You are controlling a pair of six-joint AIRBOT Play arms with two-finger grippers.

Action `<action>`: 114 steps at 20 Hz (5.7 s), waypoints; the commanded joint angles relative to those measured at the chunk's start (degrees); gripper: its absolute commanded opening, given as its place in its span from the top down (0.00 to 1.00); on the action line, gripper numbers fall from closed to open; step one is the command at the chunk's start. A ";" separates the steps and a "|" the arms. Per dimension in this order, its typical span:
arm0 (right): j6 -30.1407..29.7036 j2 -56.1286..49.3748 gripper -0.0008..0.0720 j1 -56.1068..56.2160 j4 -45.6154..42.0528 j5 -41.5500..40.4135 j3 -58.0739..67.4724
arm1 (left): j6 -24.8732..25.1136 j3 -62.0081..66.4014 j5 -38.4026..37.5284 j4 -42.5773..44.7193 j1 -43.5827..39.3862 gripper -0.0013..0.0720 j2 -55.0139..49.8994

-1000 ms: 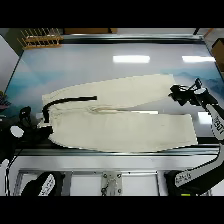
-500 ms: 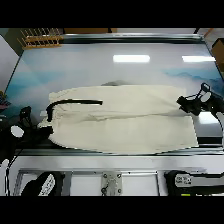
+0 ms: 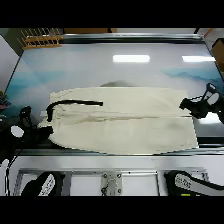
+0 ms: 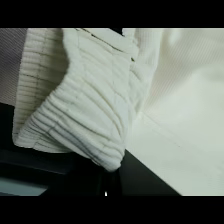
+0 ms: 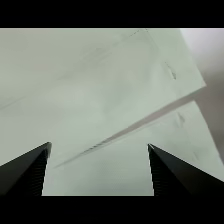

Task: Fold the clothes and pants, and hang the long-sleeved shirts on hangers.

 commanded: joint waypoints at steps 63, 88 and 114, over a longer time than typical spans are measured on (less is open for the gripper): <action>0.94 -21.92 0.97 1.55 2.27 23.08 40.57 | -4.57 67.58 -31.12 -0.13 -7.32 0.96 -45.97; 1.01 -8.66 0.97 1.46 -12.07 24.04 23.65 | -6.14 56.59 -31.39 0.33 -6.80 0.96 -38.38; 4.11 -20.09 0.77 1.90 15.50 -12.02 23.76 | -6.69 79.23 -20.74 -8.68 -9.73 0.34 -60.08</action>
